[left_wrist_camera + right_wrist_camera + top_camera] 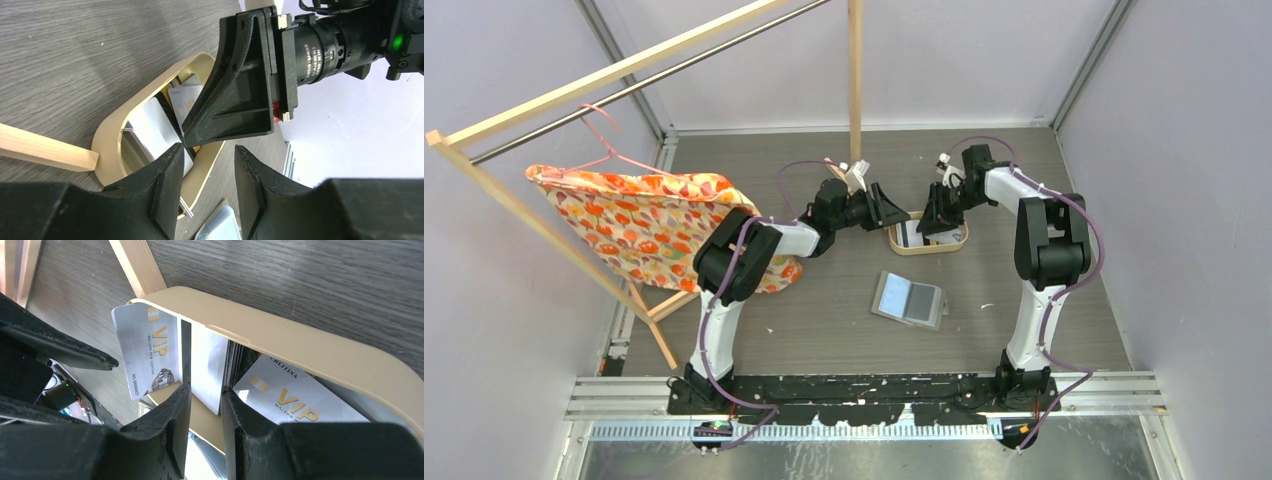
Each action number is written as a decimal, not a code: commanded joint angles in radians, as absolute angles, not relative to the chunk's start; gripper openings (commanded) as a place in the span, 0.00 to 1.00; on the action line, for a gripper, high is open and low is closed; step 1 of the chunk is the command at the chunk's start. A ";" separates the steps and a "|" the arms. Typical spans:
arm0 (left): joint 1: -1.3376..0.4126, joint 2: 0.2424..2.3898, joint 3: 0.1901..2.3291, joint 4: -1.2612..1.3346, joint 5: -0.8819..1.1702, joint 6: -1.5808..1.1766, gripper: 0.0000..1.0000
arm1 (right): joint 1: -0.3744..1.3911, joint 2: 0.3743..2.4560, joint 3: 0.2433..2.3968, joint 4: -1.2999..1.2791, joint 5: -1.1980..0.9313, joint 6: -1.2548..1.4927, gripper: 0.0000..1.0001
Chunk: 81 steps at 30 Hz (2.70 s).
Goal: Put the credit cards into the card holder
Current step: Pick up the credit card from the storage box.
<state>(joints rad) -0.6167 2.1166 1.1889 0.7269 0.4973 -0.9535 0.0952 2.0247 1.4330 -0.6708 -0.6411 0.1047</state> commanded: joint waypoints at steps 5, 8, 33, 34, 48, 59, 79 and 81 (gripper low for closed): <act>-0.628 2.133 1.252 0.730 0.534 -0.930 0.43 | 0.100 2.048 1.478 -0.659 -0.646 0.120 0.33; -0.629 2.127 1.250 0.725 0.529 -0.921 0.43 | 0.101 2.051 1.479 -0.653 -0.631 0.127 0.34; -0.650 1.971 1.187 0.498 0.379 -0.706 0.44 | 0.101 2.071 1.467 -0.592 -0.829 0.209 0.10; -0.651 1.973 1.190 0.492 0.378 -0.706 0.44 | 0.102 2.069 1.464 -0.587 -0.836 0.212 0.08; -0.659 1.997 1.218 0.472 0.394 -0.706 0.44 | 0.107 2.069 1.452 -0.559 -0.851 0.237 0.15; -0.660 1.986 1.195 0.524 0.416 -0.708 0.45 | 0.107 1.952 1.465 -0.637 -0.656 0.098 0.01; -0.667 2.000 1.169 0.615 0.462 -0.765 0.58 | 0.016 1.875 1.458 -0.657 -0.779 0.129 0.01; -0.667 2.006 1.170 0.626 0.469 -0.778 0.58 | 0.014 1.869 1.456 -0.656 -0.798 0.135 0.01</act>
<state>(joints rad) -0.6636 1.9926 1.1736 0.5491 0.4427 -0.7563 0.0265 1.9495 1.4471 -0.6537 -0.7311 0.1143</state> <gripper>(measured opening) 0.576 0.024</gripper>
